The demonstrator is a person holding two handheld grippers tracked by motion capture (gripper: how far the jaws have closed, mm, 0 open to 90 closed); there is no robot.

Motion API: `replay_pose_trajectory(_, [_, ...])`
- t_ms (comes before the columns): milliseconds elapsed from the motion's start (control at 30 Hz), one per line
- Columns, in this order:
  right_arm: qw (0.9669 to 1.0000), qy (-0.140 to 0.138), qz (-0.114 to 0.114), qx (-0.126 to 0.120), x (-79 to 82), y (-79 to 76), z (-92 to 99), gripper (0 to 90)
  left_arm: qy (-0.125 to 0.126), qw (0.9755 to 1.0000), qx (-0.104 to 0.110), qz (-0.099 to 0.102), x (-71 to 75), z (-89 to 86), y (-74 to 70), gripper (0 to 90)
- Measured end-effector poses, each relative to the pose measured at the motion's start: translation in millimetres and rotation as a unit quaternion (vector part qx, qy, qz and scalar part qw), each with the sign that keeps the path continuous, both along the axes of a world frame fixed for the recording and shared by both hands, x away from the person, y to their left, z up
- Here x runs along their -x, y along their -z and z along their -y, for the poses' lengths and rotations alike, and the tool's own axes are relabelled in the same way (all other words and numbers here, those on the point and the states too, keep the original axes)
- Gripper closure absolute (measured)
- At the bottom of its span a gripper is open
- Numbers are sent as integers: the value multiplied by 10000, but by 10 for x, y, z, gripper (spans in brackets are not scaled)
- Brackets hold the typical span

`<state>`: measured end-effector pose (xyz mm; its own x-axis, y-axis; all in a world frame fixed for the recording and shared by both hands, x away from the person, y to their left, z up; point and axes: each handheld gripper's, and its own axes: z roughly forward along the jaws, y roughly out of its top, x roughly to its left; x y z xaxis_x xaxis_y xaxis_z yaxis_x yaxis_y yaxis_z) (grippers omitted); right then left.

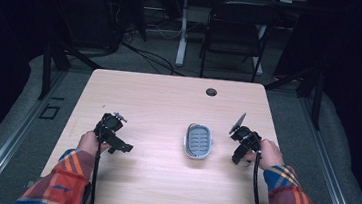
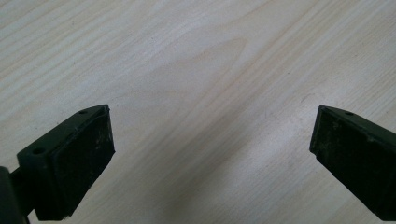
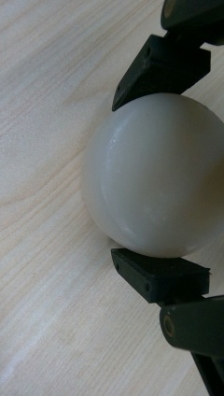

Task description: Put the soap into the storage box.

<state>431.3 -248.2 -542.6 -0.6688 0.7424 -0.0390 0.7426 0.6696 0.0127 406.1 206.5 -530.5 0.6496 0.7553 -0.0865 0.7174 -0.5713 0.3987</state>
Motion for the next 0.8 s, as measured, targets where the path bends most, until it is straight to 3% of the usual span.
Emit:
replay_pose_trajectory(33, [9999,59,103,-107,15,16,2,242,3,10000,1,-3,0,0,1,0])
replay_pose_trajectory(100, [10000,-22,43,-17,6,-14,4,242,6,10000,0,-7,-1,0,1,0])
replay_pose_trajectory(133, [9993,164,205,-252,38,20,2,243,7,10000,-1,-5,-1,1,1,0])
replay_pose_trajectory(167, [9999,-1,80,-85,20,-26,4,242,8,10000,1,-4,0,1,1,0])
replay_pose_trajectory(233, [10000,-49,60,-10,17,-51,4,243,2,10000,1,-4,2,2,1,0])
replay_pose_trajectory(300, [9997,59,191,-171,41,-42,1,243,-16,10000,-11,19,6,9,3,0])
replay_pose_trajectory(367, [9999,35,129,-95,37,-68,-2,243,-5,10000,8,-6,7,9,2,0])
replay_pose_trajectory(400, [9995,73,228,-203,49,-55,1,243,5,10000,3,-3,9,11,2,0])
replay_pose_trajectory(500, [9999,-102,95,-11,32,-105,0,243,16,10000,-33,5,11,12,6,0])
replay_pose_trajectory(567, [9998,27,150,-135,54,-106,-9,243,19,10000,-32,11,10,16,7,0])
replay_pose_trajectory(800, [9999,-76,88,-71,61,-177,-7,244,27,10000,-40,17,16,23,6,0])
